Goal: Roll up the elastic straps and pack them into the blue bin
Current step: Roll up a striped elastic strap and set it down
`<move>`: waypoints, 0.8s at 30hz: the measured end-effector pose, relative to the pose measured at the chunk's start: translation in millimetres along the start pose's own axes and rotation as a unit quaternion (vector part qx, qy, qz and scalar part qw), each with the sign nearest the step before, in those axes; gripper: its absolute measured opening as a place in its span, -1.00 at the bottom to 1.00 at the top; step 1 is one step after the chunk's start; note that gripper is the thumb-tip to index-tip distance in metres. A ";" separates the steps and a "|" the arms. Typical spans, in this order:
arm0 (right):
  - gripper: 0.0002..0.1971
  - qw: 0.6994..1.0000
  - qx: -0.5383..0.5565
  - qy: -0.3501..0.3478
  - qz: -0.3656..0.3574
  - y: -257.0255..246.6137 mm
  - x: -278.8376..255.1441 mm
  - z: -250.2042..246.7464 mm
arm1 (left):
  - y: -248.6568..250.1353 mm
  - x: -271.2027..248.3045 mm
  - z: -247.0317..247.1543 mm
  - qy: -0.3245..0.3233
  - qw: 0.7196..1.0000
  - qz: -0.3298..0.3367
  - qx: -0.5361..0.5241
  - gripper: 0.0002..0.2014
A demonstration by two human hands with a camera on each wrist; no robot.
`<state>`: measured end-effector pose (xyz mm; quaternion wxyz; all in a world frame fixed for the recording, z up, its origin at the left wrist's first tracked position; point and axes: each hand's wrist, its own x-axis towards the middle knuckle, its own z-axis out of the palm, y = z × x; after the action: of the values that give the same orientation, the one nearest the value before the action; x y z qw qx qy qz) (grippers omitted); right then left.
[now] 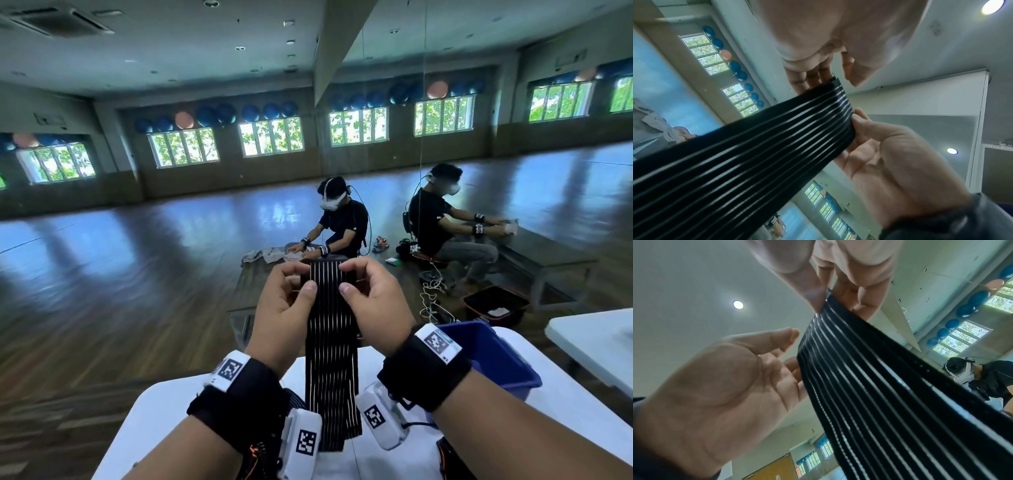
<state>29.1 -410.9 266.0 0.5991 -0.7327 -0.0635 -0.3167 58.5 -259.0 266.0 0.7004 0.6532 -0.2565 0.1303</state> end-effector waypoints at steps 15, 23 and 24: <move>-0.73 0.996 -0.038 -0.046 0.071 38.4 -46.2 2.1 | -36.2 -11.2 19.6 0.010 0.993 -0.110 -0.031 -0.52; -0.67 0.935 -0.136 -0.237 0.226 130.9 -158.3 -8.2 | -84.9 -8.1 24.4 0.014 0.989 -0.146 0.025 -0.51; -0.65 0.921 -0.140 -0.263 0.250 141.6 -171.2 -11.4 | -92.7 -6.9 24.9 0.014 0.988 -0.146 0.042 -0.52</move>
<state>-43.9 -411.2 55.9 0.5115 -0.8582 0.0115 0.0416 96.1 -292.8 184.1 0.6869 0.7110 -0.1431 0.0463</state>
